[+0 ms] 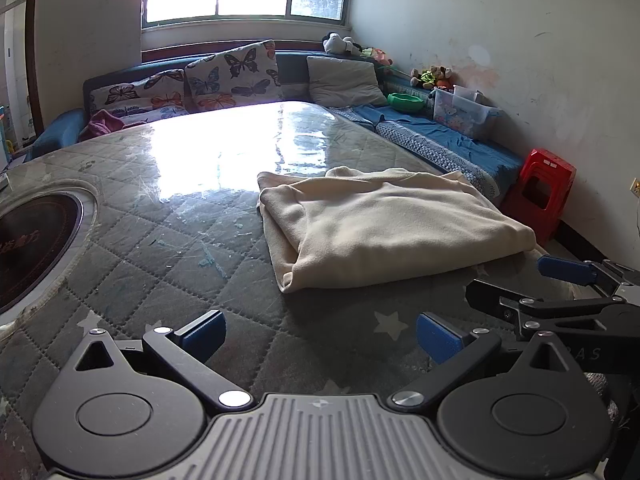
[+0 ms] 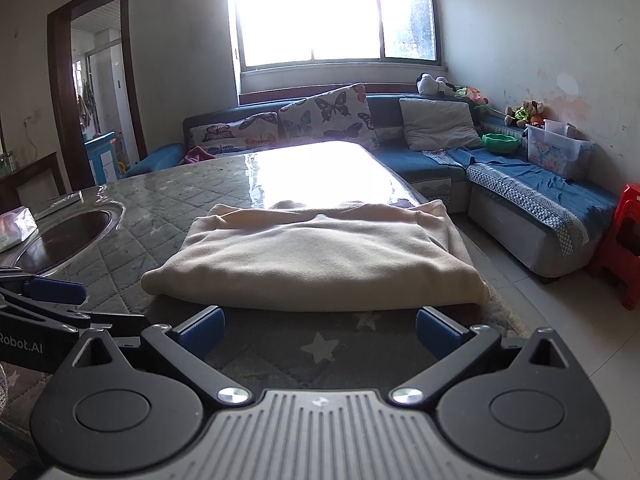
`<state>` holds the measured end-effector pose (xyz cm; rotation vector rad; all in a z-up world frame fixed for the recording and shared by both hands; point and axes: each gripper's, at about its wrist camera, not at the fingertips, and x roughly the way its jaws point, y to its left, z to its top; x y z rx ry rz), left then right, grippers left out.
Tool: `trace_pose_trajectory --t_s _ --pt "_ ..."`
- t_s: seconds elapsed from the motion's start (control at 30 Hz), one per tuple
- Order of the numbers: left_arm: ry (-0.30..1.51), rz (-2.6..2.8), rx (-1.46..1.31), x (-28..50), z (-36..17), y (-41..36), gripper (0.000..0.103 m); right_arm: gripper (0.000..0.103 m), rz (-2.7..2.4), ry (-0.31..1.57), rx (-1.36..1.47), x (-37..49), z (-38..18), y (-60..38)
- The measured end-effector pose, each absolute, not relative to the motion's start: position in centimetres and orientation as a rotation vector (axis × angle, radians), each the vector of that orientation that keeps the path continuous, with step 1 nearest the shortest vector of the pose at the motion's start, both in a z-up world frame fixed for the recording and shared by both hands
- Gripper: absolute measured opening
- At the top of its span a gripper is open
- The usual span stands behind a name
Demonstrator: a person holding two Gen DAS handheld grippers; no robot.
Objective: Fold clothes
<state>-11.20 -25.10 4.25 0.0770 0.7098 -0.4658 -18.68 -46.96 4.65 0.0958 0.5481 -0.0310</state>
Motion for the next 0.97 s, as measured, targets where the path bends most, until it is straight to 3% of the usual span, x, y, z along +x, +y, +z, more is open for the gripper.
trace_pose_trajectory --t_s 0.97 --pt "0.728 -0.448 0.077 -10.60 3.76 -25.14 0.103 0.103 -0.028 0.561 0.098 -18.22 4.32 -46.85"
